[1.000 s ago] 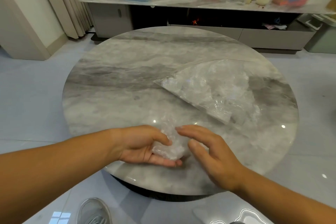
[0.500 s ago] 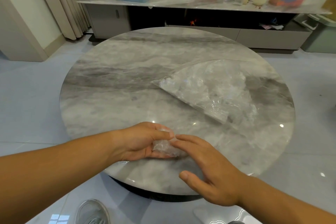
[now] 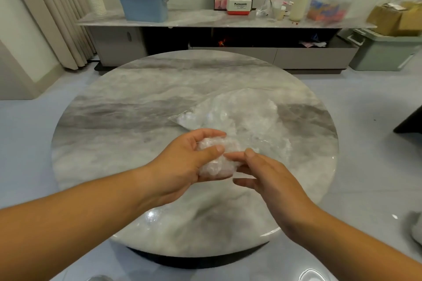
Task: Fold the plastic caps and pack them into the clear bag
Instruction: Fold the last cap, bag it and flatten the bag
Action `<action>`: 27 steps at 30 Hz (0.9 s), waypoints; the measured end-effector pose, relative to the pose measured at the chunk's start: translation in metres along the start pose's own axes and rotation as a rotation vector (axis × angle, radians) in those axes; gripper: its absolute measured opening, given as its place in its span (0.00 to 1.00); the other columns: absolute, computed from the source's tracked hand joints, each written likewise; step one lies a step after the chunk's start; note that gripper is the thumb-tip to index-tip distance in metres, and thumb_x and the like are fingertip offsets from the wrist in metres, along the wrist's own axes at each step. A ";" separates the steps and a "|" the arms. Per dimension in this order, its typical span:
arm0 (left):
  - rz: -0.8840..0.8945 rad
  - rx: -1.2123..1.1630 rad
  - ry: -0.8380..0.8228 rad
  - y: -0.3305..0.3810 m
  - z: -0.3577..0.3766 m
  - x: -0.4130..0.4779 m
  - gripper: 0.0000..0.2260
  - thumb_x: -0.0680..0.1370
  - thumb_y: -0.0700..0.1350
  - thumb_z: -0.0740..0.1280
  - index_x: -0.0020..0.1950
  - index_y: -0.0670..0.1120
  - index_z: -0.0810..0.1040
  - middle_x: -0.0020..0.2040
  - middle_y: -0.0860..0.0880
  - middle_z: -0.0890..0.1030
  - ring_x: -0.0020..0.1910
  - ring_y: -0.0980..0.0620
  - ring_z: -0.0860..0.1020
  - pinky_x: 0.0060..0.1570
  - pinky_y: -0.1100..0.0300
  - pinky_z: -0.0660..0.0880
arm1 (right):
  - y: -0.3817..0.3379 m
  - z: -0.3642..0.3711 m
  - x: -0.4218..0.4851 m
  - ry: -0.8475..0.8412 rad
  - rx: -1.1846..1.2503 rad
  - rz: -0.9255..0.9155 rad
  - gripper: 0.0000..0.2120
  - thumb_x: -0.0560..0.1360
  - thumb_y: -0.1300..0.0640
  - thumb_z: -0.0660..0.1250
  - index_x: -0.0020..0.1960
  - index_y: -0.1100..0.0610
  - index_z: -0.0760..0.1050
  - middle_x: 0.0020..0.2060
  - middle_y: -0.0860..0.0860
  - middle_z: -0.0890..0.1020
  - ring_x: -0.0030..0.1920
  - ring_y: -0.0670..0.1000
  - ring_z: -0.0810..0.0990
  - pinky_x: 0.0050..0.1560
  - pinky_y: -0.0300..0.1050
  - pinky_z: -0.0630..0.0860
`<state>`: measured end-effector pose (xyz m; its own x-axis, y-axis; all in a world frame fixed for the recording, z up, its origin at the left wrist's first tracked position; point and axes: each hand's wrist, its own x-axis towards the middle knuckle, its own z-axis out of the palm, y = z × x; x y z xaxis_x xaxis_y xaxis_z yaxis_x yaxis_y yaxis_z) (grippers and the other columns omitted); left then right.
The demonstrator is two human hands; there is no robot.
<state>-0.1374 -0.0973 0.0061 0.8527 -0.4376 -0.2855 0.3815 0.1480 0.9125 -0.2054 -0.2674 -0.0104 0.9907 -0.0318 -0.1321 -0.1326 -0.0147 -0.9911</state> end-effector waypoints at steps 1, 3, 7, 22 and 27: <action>0.026 0.026 0.000 0.003 0.009 0.000 0.13 0.79 0.36 0.68 0.63 0.44 0.78 0.57 0.40 0.84 0.52 0.39 0.85 0.50 0.45 0.83 | -0.006 -0.004 0.000 -0.011 -0.003 -0.009 0.22 0.73 0.38 0.60 0.55 0.50 0.85 0.52 0.46 0.87 0.57 0.46 0.84 0.64 0.53 0.78; 0.059 0.076 0.004 0.008 0.025 0.003 0.12 0.80 0.38 0.68 0.63 0.46 0.78 0.56 0.42 0.84 0.51 0.40 0.85 0.50 0.46 0.83 | -0.016 -0.013 -0.001 -0.004 -0.018 -0.050 0.22 0.73 0.39 0.59 0.53 0.51 0.85 0.49 0.49 0.88 0.54 0.49 0.85 0.62 0.53 0.79; 0.139 0.290 0.007 0.019 0.052 0.013 0.12 0.81 0.50 0.66 0.62 0.49 0.78 0.57 0.48 0.84 0.56 0.49 0.83 0.50 0.52 0.83 | -0.035 -0.047 0.006 0.214 -0.003 -0.162 0.23 0.78 0.41 0.57 0.48 0.54 0.86 0.46 0.54 0.87 0.49 0.54 0.86 0.53 0.54 0.82; 0.266 1.353 -0.071 0.009 0.073 0.048 0.40 0.74 0.70 0.40 0.82 0.52 0.49 0.82 0.58 0.40 0.79 0.61 0.38 0.75 0.58 0.39 | -0.022 -0.116 0.050 0.212 0.001 0.234 0.38 0.80 0.30 0.46 0.63 0.57 0.80 0.58 0.53 0.83 0.56 0.52 0.84 0.54 0.50 0.80; 0.264 1.345 -0.133 0.013 0.055 0.041 0.39 0.74 0.70 0.41 0.82 0.53 0.47 0.81 0.60 0.45 0.78 0.66 0.42 0.77 0.60 0.42 | -0.026 -0.099 0.077 0.082 -0.168 0.220 0.38 0.78 0.26 0.41 0.62 0.47 0.80 0.61 0.48 0.81 0.60 0.50 0.79 0.59 0.48 0.72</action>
<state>-0.1171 -0.1622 0.0221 0.7759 -0.6228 -0.1003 -0.4861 -0.6916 0.5343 -0.1286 -0.3680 0.0076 0.9329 -0.1328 -0.3348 -0.3538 -0.1638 -0.9209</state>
